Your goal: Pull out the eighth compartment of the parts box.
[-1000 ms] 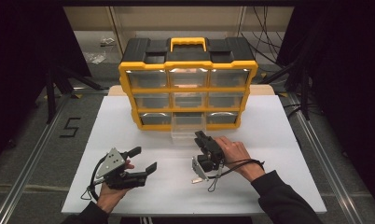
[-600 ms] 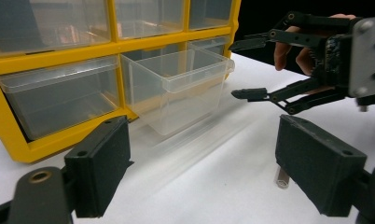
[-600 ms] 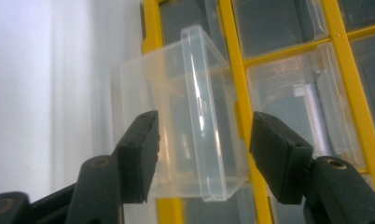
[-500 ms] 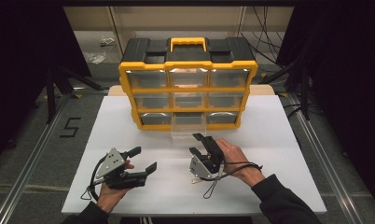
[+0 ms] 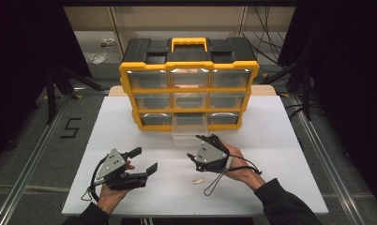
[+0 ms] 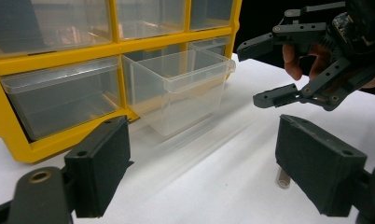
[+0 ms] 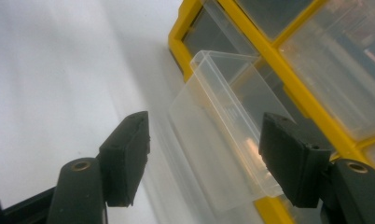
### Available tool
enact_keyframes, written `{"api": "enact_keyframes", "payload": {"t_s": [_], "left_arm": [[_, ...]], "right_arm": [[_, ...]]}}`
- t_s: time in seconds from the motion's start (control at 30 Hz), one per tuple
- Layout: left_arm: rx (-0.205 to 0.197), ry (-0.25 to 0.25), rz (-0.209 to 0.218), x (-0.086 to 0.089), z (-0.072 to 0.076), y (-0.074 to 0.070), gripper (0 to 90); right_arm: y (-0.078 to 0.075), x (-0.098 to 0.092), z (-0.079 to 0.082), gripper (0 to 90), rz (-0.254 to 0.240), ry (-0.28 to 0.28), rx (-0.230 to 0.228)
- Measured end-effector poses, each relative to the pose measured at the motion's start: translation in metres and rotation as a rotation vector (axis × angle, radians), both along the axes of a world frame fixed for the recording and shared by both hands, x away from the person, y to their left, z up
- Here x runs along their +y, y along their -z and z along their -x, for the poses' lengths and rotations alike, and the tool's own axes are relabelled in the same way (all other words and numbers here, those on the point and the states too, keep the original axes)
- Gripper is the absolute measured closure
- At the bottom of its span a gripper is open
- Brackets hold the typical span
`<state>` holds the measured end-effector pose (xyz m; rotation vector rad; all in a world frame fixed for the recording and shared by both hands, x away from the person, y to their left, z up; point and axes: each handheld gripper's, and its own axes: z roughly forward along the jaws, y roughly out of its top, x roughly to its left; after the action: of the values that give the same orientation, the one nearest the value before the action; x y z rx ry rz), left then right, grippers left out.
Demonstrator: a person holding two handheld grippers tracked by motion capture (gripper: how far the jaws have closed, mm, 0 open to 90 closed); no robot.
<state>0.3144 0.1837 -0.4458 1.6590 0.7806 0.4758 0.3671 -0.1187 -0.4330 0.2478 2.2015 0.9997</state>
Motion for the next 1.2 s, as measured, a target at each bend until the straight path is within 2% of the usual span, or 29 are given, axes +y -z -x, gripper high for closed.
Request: {"api": "enact_keyframes", "payload": {"t_s": [0.2,0.43,0.67,0.87,1.2], "left_arm": [[-0.001,0.0,-0.001,0.0,0.0,0.0,17.6],[-0.004,-0.001,-0.003,0.0,0.0,0.0,17.5],[-0.004,-0.001,-0.004,0.0,0.0,0.0,17.6],[-0.003,0.001,-0.004,0.0,0.0,0.0,17.6],[-0.001,0.002,-0.005,0.0,0.0,0.0,17.5]], "right_arm": [[-0.003,-0.004,-0.003,33.4,-0.07,-0.004,0.092],[-0.002,-0.007,-0.004,32.3,-0.118,-0.03,0.203],[-0.001,-0.01,-0.006,31.3,-0.146,-0.042,0.289],[-0.002,-0.011,-0.005,30.6,-0.145,-0.046,0.317],[-0.001,-0.015,-0.005,27.6,-0.155,-0.052,0.405]]}}
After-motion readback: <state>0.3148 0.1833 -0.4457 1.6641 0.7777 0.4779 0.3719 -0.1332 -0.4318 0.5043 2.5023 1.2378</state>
